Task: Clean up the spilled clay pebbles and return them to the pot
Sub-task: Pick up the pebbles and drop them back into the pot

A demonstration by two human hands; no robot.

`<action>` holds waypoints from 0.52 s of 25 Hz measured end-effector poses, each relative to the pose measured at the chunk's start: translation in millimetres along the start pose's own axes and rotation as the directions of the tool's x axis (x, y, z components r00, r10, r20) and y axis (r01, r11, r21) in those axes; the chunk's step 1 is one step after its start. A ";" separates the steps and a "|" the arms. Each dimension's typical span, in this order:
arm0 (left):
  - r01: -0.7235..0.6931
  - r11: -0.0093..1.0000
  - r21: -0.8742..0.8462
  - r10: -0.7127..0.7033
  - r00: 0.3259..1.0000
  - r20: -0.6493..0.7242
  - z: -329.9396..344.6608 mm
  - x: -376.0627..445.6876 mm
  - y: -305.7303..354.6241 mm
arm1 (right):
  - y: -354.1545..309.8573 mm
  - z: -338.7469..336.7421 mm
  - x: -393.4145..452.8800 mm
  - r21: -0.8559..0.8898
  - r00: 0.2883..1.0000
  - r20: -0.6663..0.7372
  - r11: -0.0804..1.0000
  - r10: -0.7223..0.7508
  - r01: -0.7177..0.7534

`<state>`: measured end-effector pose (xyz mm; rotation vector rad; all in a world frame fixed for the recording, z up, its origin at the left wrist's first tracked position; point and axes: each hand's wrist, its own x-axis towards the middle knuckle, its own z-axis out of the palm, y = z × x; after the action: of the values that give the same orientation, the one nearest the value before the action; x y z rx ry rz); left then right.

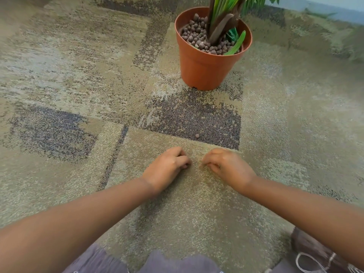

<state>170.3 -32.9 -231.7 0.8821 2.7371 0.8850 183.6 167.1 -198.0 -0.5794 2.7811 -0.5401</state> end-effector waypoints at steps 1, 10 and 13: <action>-0.007 1.000 0.000 0.007 1.000 -0.022 -7.1 3.8 2.5 | -1.8 -7.1 4.5 0.015 0.999 -0.019 1.000 0.025 -0.025; 0.068 0.990 -0.124 -0.123 0.846 -0.518 -142.8 165.1 35.7 | -3.5 -173.8 123.9 0.033 0.819 -0.573 0.999 0.030 -0.013; 0.110 0.990 -0.084 -0.138 0.840 -0.525 -169.7 192.8 28.5 | 7.1 -196.6 143.3 0.111 0.773 -0.622 0.992 0.122 -0.067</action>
<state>-23.4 11.9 -66.5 0.4892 3.1571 1.3356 -7.5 171.9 -47.5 -0.2574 3.3609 -0.9763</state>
